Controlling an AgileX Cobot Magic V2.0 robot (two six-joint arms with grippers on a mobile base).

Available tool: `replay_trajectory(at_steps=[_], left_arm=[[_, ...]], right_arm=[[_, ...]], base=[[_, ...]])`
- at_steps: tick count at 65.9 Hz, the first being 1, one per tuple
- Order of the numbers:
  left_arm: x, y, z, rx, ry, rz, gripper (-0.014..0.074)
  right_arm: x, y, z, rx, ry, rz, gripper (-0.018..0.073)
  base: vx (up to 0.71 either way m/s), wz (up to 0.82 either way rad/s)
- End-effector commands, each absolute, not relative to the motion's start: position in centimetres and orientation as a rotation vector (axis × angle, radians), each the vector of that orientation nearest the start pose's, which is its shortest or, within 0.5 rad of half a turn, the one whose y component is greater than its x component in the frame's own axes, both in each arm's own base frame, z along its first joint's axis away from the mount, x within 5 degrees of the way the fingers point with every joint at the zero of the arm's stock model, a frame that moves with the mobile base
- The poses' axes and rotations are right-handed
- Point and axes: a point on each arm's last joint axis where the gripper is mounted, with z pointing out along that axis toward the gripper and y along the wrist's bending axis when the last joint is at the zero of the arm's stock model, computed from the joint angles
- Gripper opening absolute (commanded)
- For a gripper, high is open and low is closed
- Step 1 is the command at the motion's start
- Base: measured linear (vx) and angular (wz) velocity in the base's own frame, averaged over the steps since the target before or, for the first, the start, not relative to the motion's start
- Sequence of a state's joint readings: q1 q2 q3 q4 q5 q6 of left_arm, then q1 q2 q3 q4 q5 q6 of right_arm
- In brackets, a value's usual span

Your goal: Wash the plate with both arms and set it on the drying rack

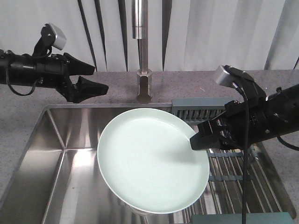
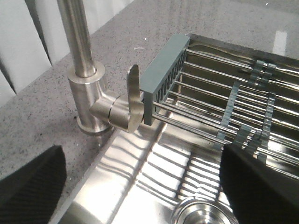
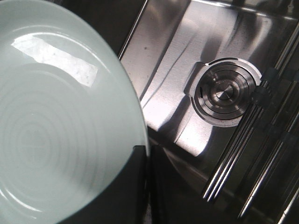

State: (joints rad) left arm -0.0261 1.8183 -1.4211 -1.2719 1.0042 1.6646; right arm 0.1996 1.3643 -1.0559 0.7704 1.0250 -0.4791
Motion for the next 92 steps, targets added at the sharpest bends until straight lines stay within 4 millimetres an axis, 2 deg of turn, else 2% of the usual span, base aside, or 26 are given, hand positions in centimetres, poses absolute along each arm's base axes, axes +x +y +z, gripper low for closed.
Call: replay_trajectory(at_steps=[1, 17, 31, 50, 59, 92], left_arm=[[39.3, -10.0, 32.5, 1.052, 1.631, -0.762, 0.0627], [41.9, -13.9, 31.9, 1.129, 1.567, -0.775, 0.0627], [43.3, -16.6, 31.3, 1.173, 1.525, -0.789, 0.0621], [44.9, -18.3, 29.3, 1.169, 1.539, -0.786, 0.061], [44.7, -18.6, 28.5, 1.201, 1.54, -0.834, 0.0606], [42.6, -18.9, 28.6, 1.394, 1.445, -1.002, 0.0585]], right_arm=[[24.5, 10.6, 32.7, -0.455, 2.459, 0.942, -0.0009], [24.5, 10.6, 32.7, -0.455, 2.459, 0.942, -0.0009], [24.5, 10.6, 32.7, -0.455, 2.459, 0.942, -0.0009], [24.5, 10.6, 32.7, -0.455, 2.459, 0.942, -0.0009], [24.5, 10.6, 32.7, -0.455, 2.459, 0.942, -0.0009], [24.5, 10.6, 32.7, -0.456, 2.46, 0.943, -0.0009]], base=[[0.0, 0.0], [0.0, 0.0], [0.0, 0.0], [0.0, 0.0], [0.0, 0.0], [0.0, 0.0]])
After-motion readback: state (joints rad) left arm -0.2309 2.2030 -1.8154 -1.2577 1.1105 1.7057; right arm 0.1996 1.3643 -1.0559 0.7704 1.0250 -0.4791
